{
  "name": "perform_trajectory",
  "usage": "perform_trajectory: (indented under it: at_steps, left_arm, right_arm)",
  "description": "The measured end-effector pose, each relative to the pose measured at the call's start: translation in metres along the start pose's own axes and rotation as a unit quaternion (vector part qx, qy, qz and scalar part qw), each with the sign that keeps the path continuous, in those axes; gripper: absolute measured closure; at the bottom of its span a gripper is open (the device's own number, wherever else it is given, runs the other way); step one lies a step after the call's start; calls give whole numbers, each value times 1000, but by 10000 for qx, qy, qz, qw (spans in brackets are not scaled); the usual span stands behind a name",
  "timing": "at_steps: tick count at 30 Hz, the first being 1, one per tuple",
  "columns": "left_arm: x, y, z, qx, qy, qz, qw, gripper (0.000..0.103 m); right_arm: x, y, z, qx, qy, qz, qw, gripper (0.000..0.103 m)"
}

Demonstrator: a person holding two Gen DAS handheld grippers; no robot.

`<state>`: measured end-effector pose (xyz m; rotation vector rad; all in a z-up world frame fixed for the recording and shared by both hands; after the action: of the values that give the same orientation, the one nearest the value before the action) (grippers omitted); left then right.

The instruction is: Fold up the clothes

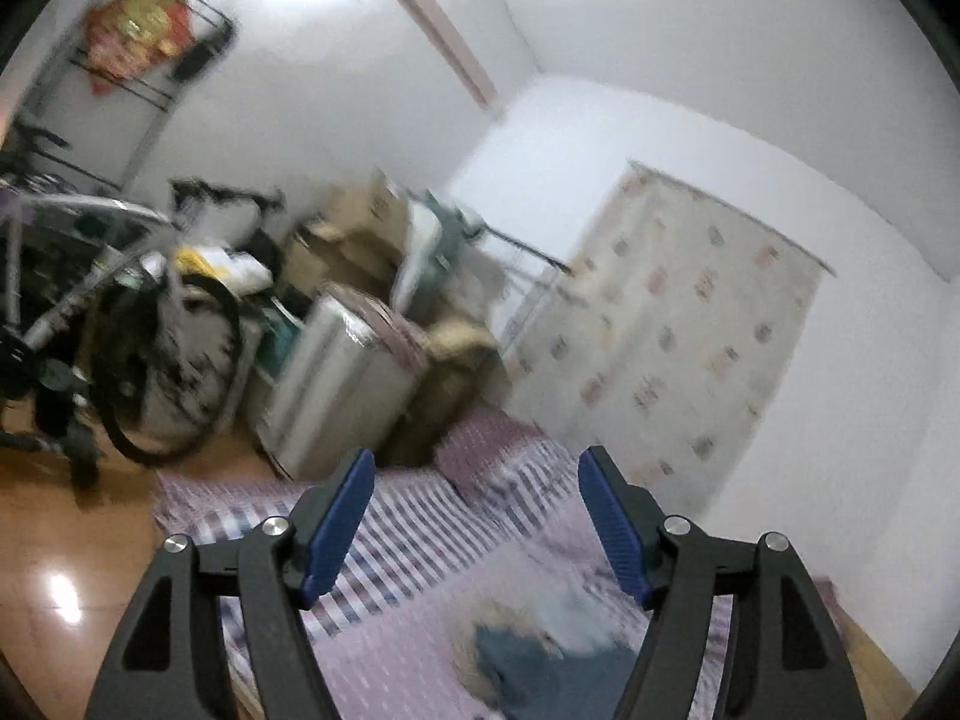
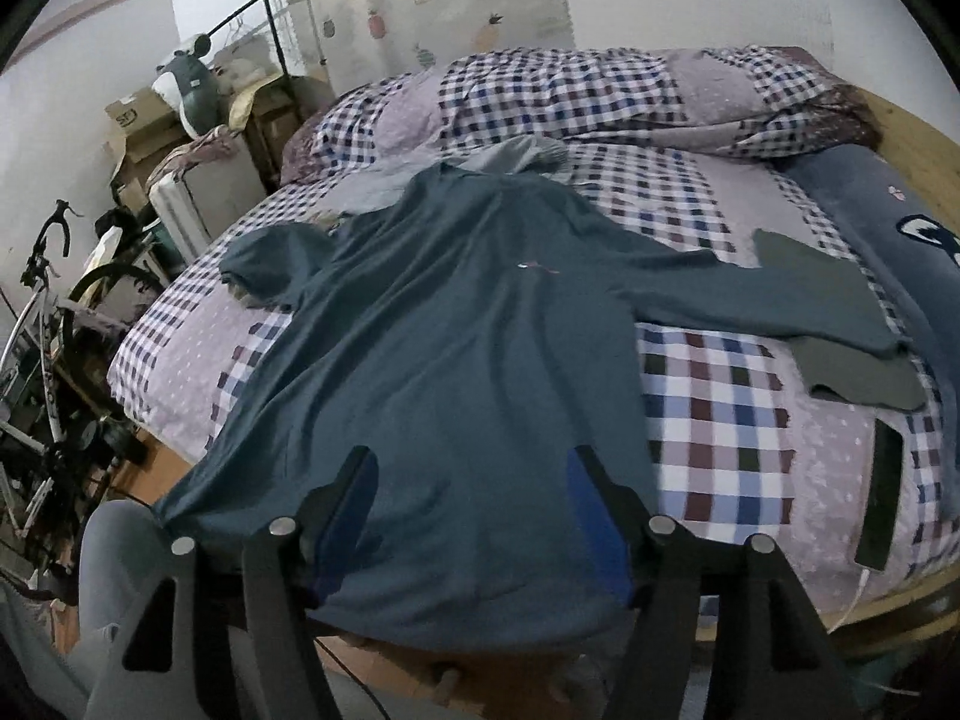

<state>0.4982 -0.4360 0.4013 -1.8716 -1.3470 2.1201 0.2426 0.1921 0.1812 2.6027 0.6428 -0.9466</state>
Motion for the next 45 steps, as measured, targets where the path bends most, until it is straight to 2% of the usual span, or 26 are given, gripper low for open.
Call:
perform_trajectory:
  at_steps: [3, 6, 9, 13, 16, 19, 21, 24, 28, 31, 35, 38, 41, 42, 45]
  left_arm:
    - [-19, 16, -2, -280, -222, 0, 9994, 28]
    - [-31, 38, -5, -572, -421, -12, 9975, 22]
    - [-22, 55, -4, -737, -264, 37, 9969, 22]
    - [2, 68, -1, -817, 61, 44, 9966, 22]
    - [20, 71, 3, -807, 246, -26, 9964, 22]
    - [35, 68, 12, -773, 482, -33, 9958, 22]
    - [43, 64, 15, -766, 593, 37, 9953, 22]
    - [43, 59, 17, -879, 473, 286, 9946, 22]
    - [29, 70, 17, -1172, 78, 312, 9926, 22]
    - [25, 90, 19, -1344, -75, 55, 9909, 22]
    - [29, 113, 27, -1726, -199, 161, 9847, 22]
    - [20, 131, 26, -2145, -494, 442, 9745, 22]
    - [18, 150, 28, -2310, -565, 389, 9705, 22]
    - [18, 156, 30, -2341, -576, 368, 9698, 22]
    - [44, 152, 50, -1864, -257, 249, 9818, 22]
  right_arm:
    - [2, 4, 17, -65, 133, -50, 9999, 34]
    - [9, 14, 39, -227, 335, -98, 9991, 34]
    - [20, 34, 66, -571, 545, -92, 9968, 34]
    - [36, 99, 110, -1425, 840, -263, 9859, 34]
    - [45, 170, 140, -2037, 998, -756, 9710, 34]
    - [49, 226, 161, -2209, 1013, -1354, 9605, 34]
    - [52, 250, 173, -2368, 1051, -1562, 9532, 34]
    - [64, 279, 199, -2554, 1276, -1841, 9405, 34]
    - [91, 298, 241, -2449, 1628, -2200, 9301, 34]
    - [115, 301, 271, -2099, 1776, -2562, 9267, 35]
    - [131, 301, 275, -1721, 1472, -3137, 9221, 36]
    - [141, 307, 275, -1432, 1328, -3669, 9095, 36]
    - [144, 309, 276, -1368, 1351, -3765, 9062, 35]
    - [142, 307, 276, -1401, 1403, -3691, 9080, 36]
    - [127, 301, 269, -1540, 1538, -3332, 9174, 36]
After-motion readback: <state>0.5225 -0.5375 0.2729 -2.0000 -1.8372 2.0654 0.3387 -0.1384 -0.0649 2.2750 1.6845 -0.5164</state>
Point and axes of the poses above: each gripper's, at about its wrist camera, not at the fingertips, and z roughly the way its jaws point, y to its left, x to its underside, the point moved 5 cm from there along z, roughly the way its jaws point, and after that the axes turned 3 degrees about -z, right-handed, at the moved point
